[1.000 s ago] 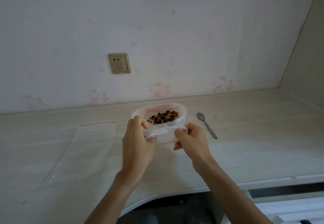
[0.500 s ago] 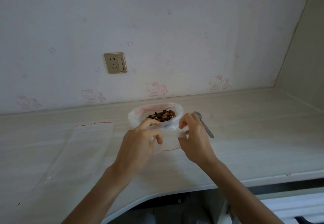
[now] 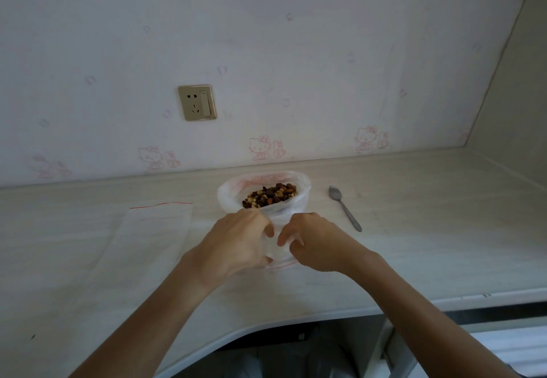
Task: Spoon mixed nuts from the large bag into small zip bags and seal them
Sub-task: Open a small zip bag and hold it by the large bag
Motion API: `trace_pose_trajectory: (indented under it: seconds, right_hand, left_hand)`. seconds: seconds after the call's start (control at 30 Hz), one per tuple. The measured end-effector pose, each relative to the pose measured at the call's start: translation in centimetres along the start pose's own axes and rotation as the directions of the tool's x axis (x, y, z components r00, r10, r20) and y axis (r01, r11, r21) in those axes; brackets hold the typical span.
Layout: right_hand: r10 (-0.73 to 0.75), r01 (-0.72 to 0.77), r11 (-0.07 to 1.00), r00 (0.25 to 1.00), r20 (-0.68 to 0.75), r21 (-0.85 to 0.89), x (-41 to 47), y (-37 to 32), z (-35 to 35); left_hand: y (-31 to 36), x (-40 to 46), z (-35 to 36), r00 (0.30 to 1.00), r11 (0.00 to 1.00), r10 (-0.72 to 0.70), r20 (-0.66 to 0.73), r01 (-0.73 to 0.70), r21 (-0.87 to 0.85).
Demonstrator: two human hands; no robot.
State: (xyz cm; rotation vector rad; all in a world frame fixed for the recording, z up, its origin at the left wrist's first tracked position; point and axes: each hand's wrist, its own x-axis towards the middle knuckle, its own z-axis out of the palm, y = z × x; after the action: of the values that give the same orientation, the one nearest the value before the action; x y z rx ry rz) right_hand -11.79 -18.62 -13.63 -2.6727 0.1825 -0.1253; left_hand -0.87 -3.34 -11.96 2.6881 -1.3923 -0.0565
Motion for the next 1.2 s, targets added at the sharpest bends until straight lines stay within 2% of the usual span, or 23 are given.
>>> trace_pose_trajectory:
  seconds: [0.13, 0.27, 0.43, 0.63, 0.73, 0.83, 0.93, 0.97, 1.03, 1.1, 1.2]
  right_hand:
    - [0.051, -0.043, 0.993, 0.996, 0.077, -0.11, 0.7, 0.2, -0.5]
    - [0.039, -0.012, 0.986, 0.986, 0.16, -0.164, 1.0, 0.7, -0.8]
    - [0.003, 0.013, 0.985, 0.995, 0.096, -0.174, 1.0, 2.1, -0.1]
    - [0.03, -0.029, 0.999, 1.0, 0.009, -0.017, 0.8, 4.2, 0.9]
    - [0.025, -0.012, 0.991, 0.994, -0.103, 0.131, 0.5, 4.8, 1.6]
    - [0.031, -0.003, 0.982, 0.989, -0.144, 0.191, 0.3, 5.0, 1.8]
    - [0.084, 0.008, 0.884, 0.981, -0.176, 0.468, 0.2, 4.7, 1.7]
    - [0.125, 0.015, 0.826, 0.97, -0.208, 0.563, 0.3, 4.6, 1.7]
    - [0.256, 0.002, 0.761, 0.918, -0.303, 0.649, 0.5, 4.7, 1.5]
    - [0.346, -0.042, 0.811, 0.839, -0.419, 0.584, 0.7, 5.3, 1.1]
    - [0.395, -0.193, 0.897, 0.757, -0.521, 0.398, 0.8, 7.1, -0.4]
  left_hand:
    - [-0.7, 1.0, 0.9, 0.993, 1.0, -0.013, 0.114, 0.01, 0.026]
    - [-1.6, 1.4, 1.9, 0.992, 1.0, -0.017, 0.127, 0.014, 0.024]
    - [-3.9, 0.9, 3.0, 0.996, 0.986, 0.012, 0.092, 0.003, -0.165]
    - [-5.2, 0.6, 5.5, 0.998, 0.869, 0.0, -0.068, -0.033, -0.493]
    - [-5.0, 0.7, 6.4, 0.987, 0.816, -0.024, -0.157, -0.072, -0.573]
    - [-4.8, 0.5, 6.8, 0.976, 0.764, -0.038, -0.215, -0.111, -0.636]
    - [-4.7, 0.4, 6.6, 0.964, 0.665, -0.11, -0.244, -0.111, -0.739]
    - [-4.6, 0.3, 6.4, 0.955, 0.625, -0.152, -0.255, -0.107, -0.773]
    - [-4.8, 0.2, 6.0, 0.927, 0.541, -0.252, -0.278, -0.103, -0.835]
    - [-5.3, 0.2, 5.7, 0.887, 0.484, -0.346, -0.305, -0.11, -0.868]
    - [-6.5, 0.4, 5.7, 0.854, 0.469, -0.412, -0.318, -0.101, -0.877]
